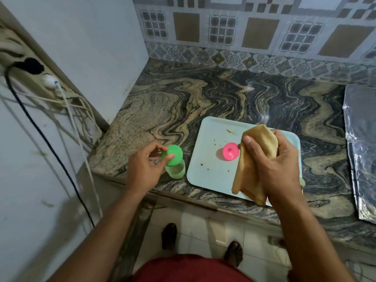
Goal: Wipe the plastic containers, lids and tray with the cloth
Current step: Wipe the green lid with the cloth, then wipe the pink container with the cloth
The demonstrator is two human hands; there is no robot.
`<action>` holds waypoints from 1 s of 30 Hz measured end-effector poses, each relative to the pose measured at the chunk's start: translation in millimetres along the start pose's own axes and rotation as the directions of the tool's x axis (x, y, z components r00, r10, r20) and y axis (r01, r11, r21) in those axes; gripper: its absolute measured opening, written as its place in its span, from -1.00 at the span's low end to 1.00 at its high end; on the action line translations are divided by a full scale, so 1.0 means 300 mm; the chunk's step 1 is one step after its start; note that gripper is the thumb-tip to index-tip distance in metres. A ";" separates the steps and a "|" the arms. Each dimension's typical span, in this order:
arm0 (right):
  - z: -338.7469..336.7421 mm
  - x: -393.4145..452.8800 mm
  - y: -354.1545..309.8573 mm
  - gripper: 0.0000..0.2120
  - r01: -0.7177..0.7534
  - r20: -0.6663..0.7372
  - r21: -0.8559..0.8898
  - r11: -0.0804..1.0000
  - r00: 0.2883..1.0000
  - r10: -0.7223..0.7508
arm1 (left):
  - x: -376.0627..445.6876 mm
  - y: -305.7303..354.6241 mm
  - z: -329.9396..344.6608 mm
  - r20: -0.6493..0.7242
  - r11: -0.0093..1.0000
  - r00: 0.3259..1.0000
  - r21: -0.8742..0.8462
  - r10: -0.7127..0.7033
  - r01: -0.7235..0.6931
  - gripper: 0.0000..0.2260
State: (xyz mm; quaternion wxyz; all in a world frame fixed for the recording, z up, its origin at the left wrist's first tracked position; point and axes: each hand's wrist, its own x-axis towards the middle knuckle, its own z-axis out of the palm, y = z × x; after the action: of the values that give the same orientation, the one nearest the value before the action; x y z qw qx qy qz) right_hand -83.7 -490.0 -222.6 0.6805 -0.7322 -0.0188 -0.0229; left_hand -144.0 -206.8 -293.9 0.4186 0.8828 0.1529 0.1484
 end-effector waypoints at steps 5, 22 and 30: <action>0.022 -0.009 0.004 -0.79 -0.017 0.016 -0.030 0.999 1.000 0.018 | -0.031 -0.090 0.067 0.043 0.995 0.995 0.054 -0.088 0.086 -0.82; -0.019 -0.020 0.008 -0.76 -0.010 -0.022 -0.054 0.998 1.000 0.008 | -0.028 -0.089 0.116 0.067 0.975 0.991 0.196 -0.116 0.101 -0.80; -0.111 -0.008 0.012 -0.80 -0.012 -0.103 -0.040 0.999 0.995 0.008 | 0.000 -0.061 0.119 0.107 0.944 0.982 0.312 -0.153 0.113 -0.79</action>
State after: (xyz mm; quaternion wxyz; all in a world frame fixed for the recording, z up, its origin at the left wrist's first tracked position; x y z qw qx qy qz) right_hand -86.2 -523.5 -223.9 0.6655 -0.7439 0.0206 -0.0576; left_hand -132.7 -220.5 -329.8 0.2958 0.9321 0.2056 0.0369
